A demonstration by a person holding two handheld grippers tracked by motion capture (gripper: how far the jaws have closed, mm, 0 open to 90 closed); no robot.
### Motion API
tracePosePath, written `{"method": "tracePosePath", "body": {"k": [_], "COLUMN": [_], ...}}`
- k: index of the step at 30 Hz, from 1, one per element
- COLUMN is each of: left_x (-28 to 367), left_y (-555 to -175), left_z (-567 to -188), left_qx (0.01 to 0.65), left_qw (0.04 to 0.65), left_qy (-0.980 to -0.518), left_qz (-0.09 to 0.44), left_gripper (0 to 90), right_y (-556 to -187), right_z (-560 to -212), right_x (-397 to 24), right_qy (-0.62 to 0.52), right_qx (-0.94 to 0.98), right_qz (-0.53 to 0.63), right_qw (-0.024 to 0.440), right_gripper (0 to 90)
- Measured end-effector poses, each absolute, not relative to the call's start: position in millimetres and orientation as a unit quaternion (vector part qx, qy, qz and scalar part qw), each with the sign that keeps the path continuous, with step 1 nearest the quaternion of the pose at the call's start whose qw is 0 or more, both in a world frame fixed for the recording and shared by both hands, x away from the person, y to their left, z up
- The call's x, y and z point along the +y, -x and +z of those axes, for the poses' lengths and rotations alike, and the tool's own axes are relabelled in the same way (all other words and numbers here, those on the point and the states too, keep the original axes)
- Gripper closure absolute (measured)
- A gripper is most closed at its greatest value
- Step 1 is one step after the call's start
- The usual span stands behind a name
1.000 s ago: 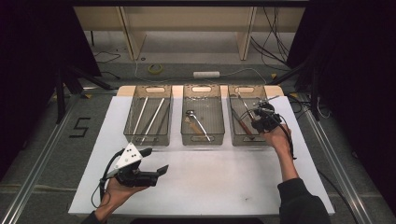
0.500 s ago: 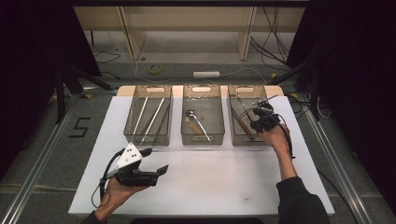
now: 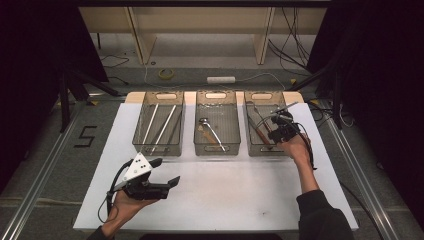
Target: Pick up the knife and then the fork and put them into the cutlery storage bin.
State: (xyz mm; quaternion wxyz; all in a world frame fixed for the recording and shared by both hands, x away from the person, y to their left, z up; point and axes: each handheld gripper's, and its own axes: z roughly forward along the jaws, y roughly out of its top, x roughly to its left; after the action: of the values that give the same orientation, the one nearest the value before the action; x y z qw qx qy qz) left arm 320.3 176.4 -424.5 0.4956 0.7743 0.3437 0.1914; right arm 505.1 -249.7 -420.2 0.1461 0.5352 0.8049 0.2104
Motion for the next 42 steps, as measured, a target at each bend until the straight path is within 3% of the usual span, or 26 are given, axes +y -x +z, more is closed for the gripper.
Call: {"method": "tracePosePath", "body": {"k": [15,32,42], "left_x": [176.7,178.7,179.6], "left_y": [-320.1,-320.4,-320.5], "left_z": [-424.4,-424.1,-424.3], "left_qx": [0.345,0.346,0.352], "left_qw": [0.494,0.496,0.498], "left_qy": [-0.775,-0.774,-0.771], "left_qz": [0.192,0.189,0.185], "left_gripper": [15.8,15.8,15.8], "right_y": [-486.6,-445.0,-412.3], "right_z": [-400.1,-388.1,-389.4], "right_x": [-252.2,-247.4,-241.7], "right_qy": [-0.515,-0.482,-0.453], "right_qx": [0.794,0.779,0.77], "right_qz": [0.283,0.366,0.418], "right_qw": [0.156,0.164,0.163], "right_gripper": [53.7,38.4,35.4]}}
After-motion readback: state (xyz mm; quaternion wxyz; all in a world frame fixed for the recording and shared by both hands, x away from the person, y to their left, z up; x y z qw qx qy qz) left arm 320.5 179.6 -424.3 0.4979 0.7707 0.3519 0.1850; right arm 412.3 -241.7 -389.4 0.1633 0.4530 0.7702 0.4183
